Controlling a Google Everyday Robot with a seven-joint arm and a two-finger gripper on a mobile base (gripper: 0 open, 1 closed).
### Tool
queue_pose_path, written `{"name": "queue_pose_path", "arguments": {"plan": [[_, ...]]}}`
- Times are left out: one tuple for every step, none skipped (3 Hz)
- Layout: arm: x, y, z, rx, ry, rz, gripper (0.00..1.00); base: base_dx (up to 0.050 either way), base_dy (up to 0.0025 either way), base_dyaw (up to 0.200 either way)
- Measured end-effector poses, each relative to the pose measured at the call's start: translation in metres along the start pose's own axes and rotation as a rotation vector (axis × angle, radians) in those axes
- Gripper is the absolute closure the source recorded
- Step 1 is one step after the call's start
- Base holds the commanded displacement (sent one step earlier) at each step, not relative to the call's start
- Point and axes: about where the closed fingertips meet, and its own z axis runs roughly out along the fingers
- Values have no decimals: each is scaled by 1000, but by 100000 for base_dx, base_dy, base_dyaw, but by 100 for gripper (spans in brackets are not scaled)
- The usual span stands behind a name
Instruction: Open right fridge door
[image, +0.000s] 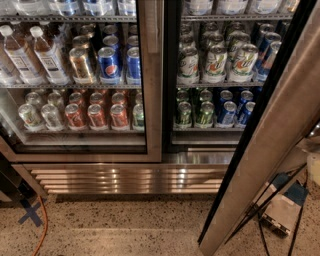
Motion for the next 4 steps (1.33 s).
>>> {"name": "queue_pose_path", "arguments": {"plan": [[5,1,1,10,27,10,35,0,0,0],[5,-2,0,10,28,10,12,0,0,0],[33,8,1,-8,109,77,0,0,0,0],[66,27,5,-62,180,163,0,0,0,0]]}}
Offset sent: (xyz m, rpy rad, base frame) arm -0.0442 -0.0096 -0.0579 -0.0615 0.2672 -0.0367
